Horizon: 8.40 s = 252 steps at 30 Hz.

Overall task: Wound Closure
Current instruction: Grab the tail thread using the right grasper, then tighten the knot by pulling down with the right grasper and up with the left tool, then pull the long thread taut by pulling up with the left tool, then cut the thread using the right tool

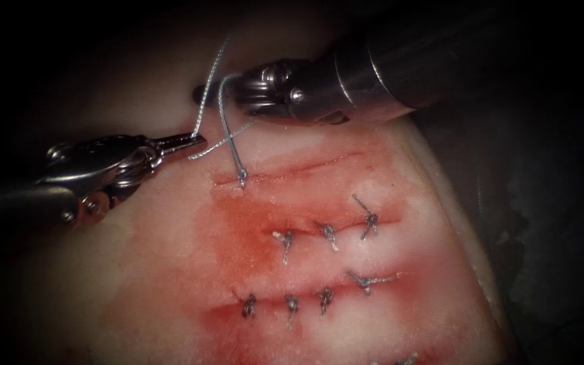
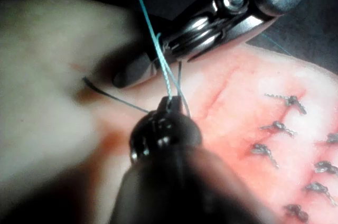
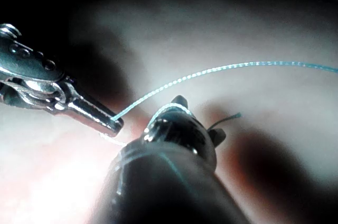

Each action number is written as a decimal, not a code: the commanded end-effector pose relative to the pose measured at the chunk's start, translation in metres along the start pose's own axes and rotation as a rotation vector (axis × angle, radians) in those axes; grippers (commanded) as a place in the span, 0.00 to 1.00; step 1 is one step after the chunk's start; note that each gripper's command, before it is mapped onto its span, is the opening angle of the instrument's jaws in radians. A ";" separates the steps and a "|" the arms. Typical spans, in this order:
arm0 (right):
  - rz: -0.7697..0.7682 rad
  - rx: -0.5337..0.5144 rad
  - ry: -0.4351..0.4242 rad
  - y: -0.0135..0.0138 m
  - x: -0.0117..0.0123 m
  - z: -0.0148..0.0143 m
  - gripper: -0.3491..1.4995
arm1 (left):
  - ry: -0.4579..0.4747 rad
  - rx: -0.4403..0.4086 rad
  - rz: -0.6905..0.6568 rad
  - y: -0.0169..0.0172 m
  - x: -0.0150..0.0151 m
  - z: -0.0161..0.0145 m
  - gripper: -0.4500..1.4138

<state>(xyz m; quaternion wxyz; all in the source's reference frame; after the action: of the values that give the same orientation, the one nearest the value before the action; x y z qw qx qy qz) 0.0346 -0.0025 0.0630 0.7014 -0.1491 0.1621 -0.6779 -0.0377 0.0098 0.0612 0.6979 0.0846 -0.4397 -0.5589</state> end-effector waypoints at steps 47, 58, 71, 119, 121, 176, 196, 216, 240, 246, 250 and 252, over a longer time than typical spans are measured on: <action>-0.043 -0.255 -0.107 -0.0030 0.0049 -0.0033 0.00 | 0.049 -0.182 0.090 0.0063 -0.0019 0.0053 0.00; -0.134 -0.445 -0.093 -0.0033 0.0085 -0.0041 0.00 | 0.097 -0.253 0.216 0.0099 -0.0024 0.0125 0.00; -0.282 -0.495 0.021 -0.0041 0.0141 -0.0031 0.00 | 0.141 -0.403 0.723 0.0094 -0.0067 0.0202 0.00; -0.462 -0.741 0.100 -0.0038 0.0180 -0.0054 0.00 | 0.484 -1.136 1.225 0.0146 -0.0159 0.0236 0.00; -0.469 -0.745 0.097 -0.0038 0.0182 -0.0055 0.00 | 0.481 -1.146 1.221 0.0146 -0.0162 0.0235 0.00; -0.500 -0.735 0.086 -0.0036 0.0212 -0.0064 0.10 | 0.402 -1.130 1.227 0.0149 -0.0183 0.0223 0.00; -0.253 -0.579 -0.369 -0.0073 0.0093 -0.0108 0.84 | 0.060 -0.358 0.169 -0.0007 -0.0245 0.0136 0.00; -0.253 -0.518 -0.441 -0.0050 0.0087 -0.0013 0.81 | -0.084 -0.107 -0.059 -0.0037 -0.0275 0.0124 0.00; -0.254 -0.503 -0.484 -0.0028 0.0066 0.0016 0.75 | -0.086 -0.114 -0.054 -0.0042 -0.0272 0.0125 0.00; -0.259 -0.504 -0.487 -0.0023 0.0064 0.0019 0.70 | -0.088 -0.117 -0.054 -0.0042 -0.0271 0.0125 0.00; -0.265 -0.512 -0.483 -0.0023 0.0065 0.0024 0.66 | -0.088 -0.117 -0.054 -0.0043 -0.0270 0.0125 0.00; -0.267 -0.515 -0.482 -0.0023 0.0066 0.0025 0.65 | -0.088 -0.117 -0.053 -0.0043 -0.0270 0.0125 0.00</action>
<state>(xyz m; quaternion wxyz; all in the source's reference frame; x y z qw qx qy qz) 0.0330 -0.0089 0.0657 0.5650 -0.4946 0.1356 -0.6463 -0.0487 0.0349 0.0520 0.6677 0.0323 -0.4318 -0.6056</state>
